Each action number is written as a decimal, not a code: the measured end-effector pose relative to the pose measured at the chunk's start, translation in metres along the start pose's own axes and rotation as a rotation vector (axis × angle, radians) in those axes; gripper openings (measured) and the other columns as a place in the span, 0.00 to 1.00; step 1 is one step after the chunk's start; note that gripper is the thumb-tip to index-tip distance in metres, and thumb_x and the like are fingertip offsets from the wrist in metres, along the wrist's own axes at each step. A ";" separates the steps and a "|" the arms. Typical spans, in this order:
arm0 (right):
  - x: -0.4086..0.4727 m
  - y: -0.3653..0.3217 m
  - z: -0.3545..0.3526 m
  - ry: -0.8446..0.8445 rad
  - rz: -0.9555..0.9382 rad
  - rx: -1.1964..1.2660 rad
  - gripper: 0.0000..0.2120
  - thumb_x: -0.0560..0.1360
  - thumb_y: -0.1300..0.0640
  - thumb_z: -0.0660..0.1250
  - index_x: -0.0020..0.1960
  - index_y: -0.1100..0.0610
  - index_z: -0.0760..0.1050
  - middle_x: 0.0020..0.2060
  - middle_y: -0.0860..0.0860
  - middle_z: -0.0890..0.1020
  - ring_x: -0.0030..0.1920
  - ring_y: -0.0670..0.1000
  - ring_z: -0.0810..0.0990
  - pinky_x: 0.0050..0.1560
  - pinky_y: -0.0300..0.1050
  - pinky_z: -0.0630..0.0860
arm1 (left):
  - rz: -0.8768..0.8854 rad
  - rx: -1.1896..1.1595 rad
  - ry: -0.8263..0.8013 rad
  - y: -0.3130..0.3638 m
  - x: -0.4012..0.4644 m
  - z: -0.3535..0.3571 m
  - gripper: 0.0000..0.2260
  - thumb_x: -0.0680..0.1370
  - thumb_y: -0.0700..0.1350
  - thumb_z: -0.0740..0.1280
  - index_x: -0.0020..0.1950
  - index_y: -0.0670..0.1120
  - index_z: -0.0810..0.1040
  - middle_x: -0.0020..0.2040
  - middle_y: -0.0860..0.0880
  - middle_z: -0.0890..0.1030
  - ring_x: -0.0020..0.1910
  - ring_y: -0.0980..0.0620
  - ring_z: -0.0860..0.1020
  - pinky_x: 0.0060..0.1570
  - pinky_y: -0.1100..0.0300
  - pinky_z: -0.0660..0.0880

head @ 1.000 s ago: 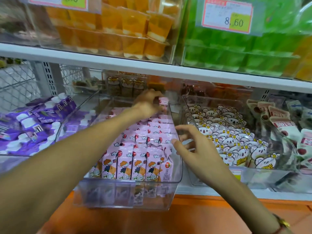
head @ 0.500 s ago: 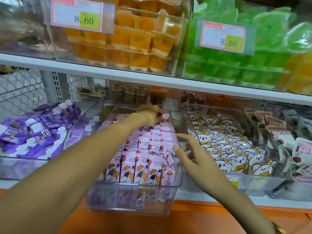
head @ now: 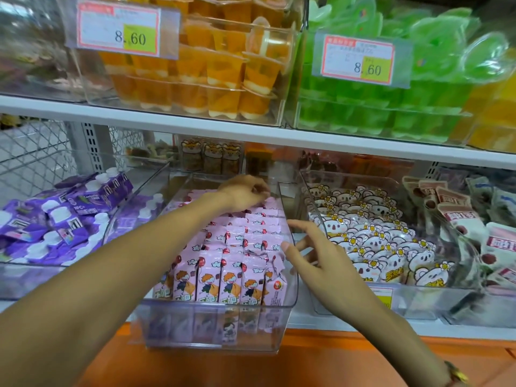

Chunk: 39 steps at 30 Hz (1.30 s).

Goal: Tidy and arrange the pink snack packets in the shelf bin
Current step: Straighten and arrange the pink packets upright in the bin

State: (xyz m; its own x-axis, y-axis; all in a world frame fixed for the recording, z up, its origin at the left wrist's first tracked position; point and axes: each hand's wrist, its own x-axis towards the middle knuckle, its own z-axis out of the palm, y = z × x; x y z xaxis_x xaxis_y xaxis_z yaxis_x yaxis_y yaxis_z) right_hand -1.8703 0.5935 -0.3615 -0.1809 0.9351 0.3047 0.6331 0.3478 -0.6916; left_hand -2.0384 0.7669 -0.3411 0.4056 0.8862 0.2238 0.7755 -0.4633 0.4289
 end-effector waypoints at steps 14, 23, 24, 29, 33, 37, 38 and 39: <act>0.010 -0.024 -0.008 0.238 -0.017 -0.173 0.09 0.77 0.52 0.65 0.57 0.49 0.75 0.41 0.41 0.79 0.42 0.37 0.76 0.37 0.29 0.69 | -0.306 -0.740 0.576 0.038 -0.040 -0.024 0.11 0.81 0.48 0.61 0.58 0.42 0.76 0.54 0.44 0.81 0.52 0.47 0.79 0.46 0.56 0.77; 0.002 -0.072 0.028 0.064 -0.147 0.024 0.25 0.79 0.43 0.57 0.75 0.44 0.58 0.72 0.42 0.65 0.70 0.40 0.62 0.66 0.39 0.60 | -0.142 -1.072 0.712 0.049 -0.171 -0.041 0.03 0.79 0.45 0.65 0.50 0.49 0.78 0.42 0.53 0.83 0.40 0.62 0.81 0.41 0.68 0.77; 0.002 -0.074 0.032 0.012 -0.159 0.038 0.25 0.79 0.42 0.56 0.75 0.44 0.57 0.72 0.40 0.65 0.69 0.39 0.62 0.66 0.37 0.60 | -0.151 -1.127 0.685 0.050 -0.177 -0.043 0.04 0.79 0.46 0.65 0.51 0.48 0.78 0.41 0.54 0.83 0.40 0.62 0.81 0.39 0.69 0.77; 0.007 -0.076 0.041 -0.037 -0.074 0.367 0.16 0.79 0.49 0.60 0.66 0.49 0.70 0.53 0.41 0.79 0.50 0.43 0.79 0.51 0.41 0.75 | -0.154 -1.242 0.538 0.045 -0.186 -0.046 0.10 0.78 0.48 0.65 0.58 0.49 0.78 0.50 0.54 0.85 0.50 0.60 0.82 0.46 0.65 0.79; 0.011 -0.072 0.041 -0.071 0.044 0.577 0.13 0.79 0.53 0.61 0.62 0.53 0.74 0.43 0.44 0.84 0.44 0.42 0.83 0.47 0.34 0.76 | -0.161 -1.138 0.420 0.041 -0.186 -0.035 0.17 0.70 0.53 0.71 0.59 0.54 0.77 0.54 0.57 0.82 0.52 0.62 0.81 0.44 0.68 0.78; 0.009 -0.069 0.040 -0.093 0.077 0.631 0.12 0.80 0.54 0.61 0.62 0.52 0.75 0.48 0.49 0.85 0.46 0.45 0.84 0.51 0.35 0.78 | -0.148 -1.153 0.377 0.041 -0.185 -0.029 0.14 0.73 0.48 0.71 0.58 0.54 0.76 0.51 0.60 0.83 0.50 0.62 0.82 0.41 0.71 0.77; 0.009 -0.069 0.040 -0.100 0.086 0.627 0.12 0.80 0.53 0.60 0.62 0.52 0.75 0.48 0.50 0.85 0.48 0.46 0.84 0.53 0.38 0.78 | -0.152 -1.148 0.378 0.040 -0.184 -0.028 0.14 0.73 0.48 0.71 0.58 0.54 0.76 0.51 0.59 0.84 0.50 0.61 0.82 0.42 0.68 0.78; 0.008 -0.069 0.038 -0.116 0.099 0.624 0.12 0.80 0.53 0.60 0.62 0.51 0.75 0.49 0.52 0.85 0.50 0.49 0.83 0.54 0.41 0.78 | -0.156 -1.145 0.384 0.040 -0.184 -0.028 0.14 0.73 0.48 0.71 0.59 0.53 0.76 0.52 0.57 0.84 0.50 0.60 0.82 0.43 0.66 0.79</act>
State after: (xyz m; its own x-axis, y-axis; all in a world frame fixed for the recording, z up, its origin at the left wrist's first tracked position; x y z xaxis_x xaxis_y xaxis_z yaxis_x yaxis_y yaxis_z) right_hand -1.9440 0.5799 -0.3368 -0.2468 0.9538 0.1713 0.1003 0.2010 -0.9744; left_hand -2.0950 0.5852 -0.3409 0.0260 0.9648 0.2617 -0.1505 -0.2551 0.9551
